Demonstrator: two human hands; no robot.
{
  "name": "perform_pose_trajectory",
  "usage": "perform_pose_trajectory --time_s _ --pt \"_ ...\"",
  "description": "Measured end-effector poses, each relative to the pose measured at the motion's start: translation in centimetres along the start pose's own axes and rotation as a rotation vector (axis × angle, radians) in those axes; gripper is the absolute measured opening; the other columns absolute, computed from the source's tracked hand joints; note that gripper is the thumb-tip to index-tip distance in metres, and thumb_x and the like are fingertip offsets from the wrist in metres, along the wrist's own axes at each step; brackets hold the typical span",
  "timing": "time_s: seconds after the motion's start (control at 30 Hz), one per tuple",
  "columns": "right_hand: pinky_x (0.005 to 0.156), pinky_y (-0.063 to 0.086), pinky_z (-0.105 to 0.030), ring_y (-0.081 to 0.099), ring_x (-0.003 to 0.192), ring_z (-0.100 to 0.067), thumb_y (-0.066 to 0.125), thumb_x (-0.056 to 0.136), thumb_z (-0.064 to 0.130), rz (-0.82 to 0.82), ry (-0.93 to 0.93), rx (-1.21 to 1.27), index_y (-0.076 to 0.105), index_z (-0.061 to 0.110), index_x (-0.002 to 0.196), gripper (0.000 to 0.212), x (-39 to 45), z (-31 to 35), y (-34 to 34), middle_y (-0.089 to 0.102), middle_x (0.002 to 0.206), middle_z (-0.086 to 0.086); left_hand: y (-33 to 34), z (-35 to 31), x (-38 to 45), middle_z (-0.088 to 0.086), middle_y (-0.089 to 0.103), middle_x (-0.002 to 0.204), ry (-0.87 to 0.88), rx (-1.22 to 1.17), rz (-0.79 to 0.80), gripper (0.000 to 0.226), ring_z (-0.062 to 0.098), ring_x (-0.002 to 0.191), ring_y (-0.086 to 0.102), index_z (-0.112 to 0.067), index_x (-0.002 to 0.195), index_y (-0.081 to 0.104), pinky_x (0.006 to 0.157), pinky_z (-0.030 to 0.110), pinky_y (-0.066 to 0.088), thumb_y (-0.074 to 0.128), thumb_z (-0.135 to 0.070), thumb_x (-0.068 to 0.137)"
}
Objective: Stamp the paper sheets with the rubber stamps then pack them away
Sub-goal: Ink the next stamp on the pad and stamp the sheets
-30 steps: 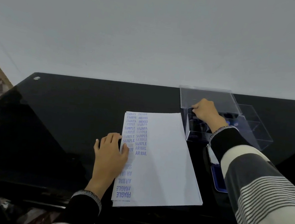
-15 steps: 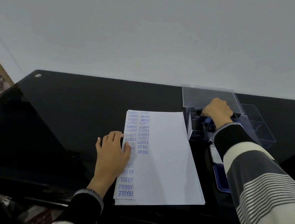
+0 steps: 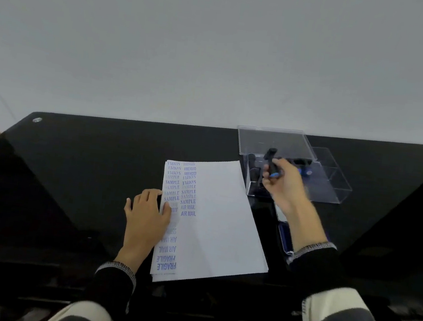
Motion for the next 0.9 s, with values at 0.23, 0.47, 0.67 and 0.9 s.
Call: perform_pose_trajectory --time_s 0.23,0.47,0.67,0.9 --pt "0.037 0.022 -0.019 0.034 0.043 -0.010 0.052 0.093 0.009 0.036 -0.007 -0.226 0.046 0.012 0.076 0.018 -5.4 -1.6 -4.3 0.044 0.063 -0.004 -0.1 -0.7 -0.5 0.000 0.053 0.122 0.117 0.039 0.015 0.022 0.023 0.113 0.054 -0.017 0.115 0.060 0.111 0.053 0.028 0.050 -0.021 0.096" --pt "0.037 0.026 -0.017 0.038 0.040 -0.011 0.053 0.092 0.007 -0.168 -0.157 -0.752 0.050 0.013 0.071 0.023 -8.1 2.8 -12.0 0.055 0.059 -0.007 0.9 -5.6 -1.6 0.001 0.042 0.144 0.161 0.179 0.065 0.029 0.023 0.137 0.032 -0.019 0.124 0.058 0.115 0.053 0.010 0.046 -0.027 0.098" --pt "0.053 0.035 -0.020 0.045 0.054 -0.011 0.064 0.087 0.033 -0.365 -0.399 -1.122 0.050 0.007 0.060 0.040 -8.9 5.6 -13.1 0.050 0.055 -0.004 5.7 -17.4 -7.3 -0.008 0.042 0.146 0.566 -0.111 0.363 0.055 0.012 0.140 0.028 -0.023 0.138 0.047 0.119 0.037 0.010 0.050 -0.053 0.093" --pt "0.052 0.038 -0.030 0.050 0.057 -0.023 0.055 0.089 0.025 -0.272 -0.411 -1.397 0.046 0.013 0.059 0.033 -6.2 4.9 -11.1 0.050 0.055 -0.003 9.6 -19.0 -8.8 -0.012 0.016 0.158 0.568 0.009 0.439 0.093 0.013 0.147 0.002 -0.027 0.152 0.017 0.120 0.042 -0.004 0.042 -0.079 0.079"
Point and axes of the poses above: each hand's wrist, its own x-axis towards the middle knuckle, its own y-axis out of the palm, z = x × y, the point moved 6 cm from there along x, towards the middle knuckle
